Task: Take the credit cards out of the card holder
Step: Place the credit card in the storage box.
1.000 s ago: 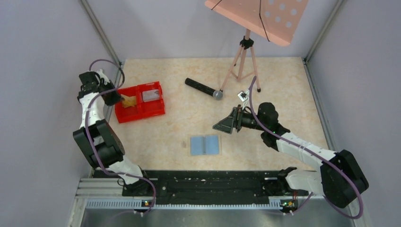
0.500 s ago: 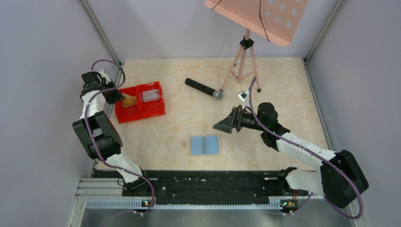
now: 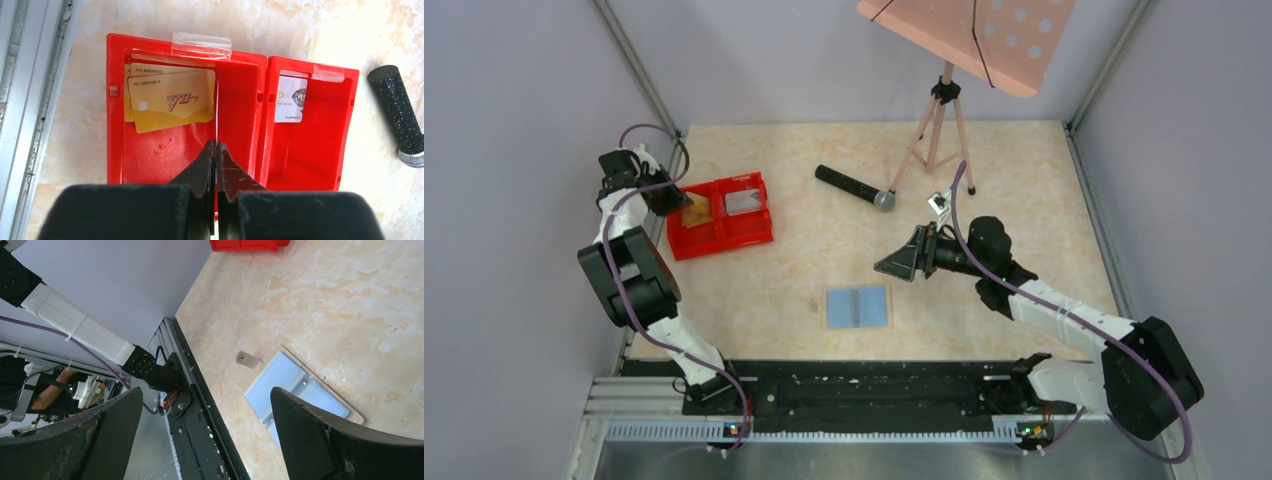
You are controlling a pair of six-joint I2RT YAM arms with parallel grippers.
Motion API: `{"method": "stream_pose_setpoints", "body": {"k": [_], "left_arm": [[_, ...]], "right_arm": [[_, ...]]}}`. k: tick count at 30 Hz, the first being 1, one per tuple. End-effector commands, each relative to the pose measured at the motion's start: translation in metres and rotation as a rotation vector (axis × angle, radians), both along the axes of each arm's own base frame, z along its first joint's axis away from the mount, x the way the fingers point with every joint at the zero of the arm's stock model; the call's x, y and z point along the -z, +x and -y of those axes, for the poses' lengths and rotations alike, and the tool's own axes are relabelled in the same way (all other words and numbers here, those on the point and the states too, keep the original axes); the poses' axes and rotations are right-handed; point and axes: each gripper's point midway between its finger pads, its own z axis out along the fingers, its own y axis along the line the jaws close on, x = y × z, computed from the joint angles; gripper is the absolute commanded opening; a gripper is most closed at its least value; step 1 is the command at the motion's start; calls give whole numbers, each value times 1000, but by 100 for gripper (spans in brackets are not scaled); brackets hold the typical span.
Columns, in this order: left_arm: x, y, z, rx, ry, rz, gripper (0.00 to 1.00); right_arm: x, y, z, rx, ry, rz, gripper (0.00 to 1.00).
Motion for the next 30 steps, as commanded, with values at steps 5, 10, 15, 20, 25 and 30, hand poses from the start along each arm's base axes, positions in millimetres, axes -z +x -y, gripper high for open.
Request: {"method": "stream_pose_setpoints", "body": {"k": [5,10,15,20,25,30], "left_arm": [[-6,20,-8,1,5,58,0],[0,22,-12,-8,18,43,0],[6,25,-16,-14,17,24,6],[11,29,-17,-11,8,13,7],[14,32,-18,-9,4,6,9],[16,35,-18,-5,5,4,16]], "right_arm": [[-32,11,-3,6,32,95,99],[-30,11,-3,3,28,93,99],[-29,11,-3,0,21,97,99],[-28,14,-4,2,15,98,99],[-27,15,-6,0,13,95,99],[-25,17,-7,0,12,87,99]]}}
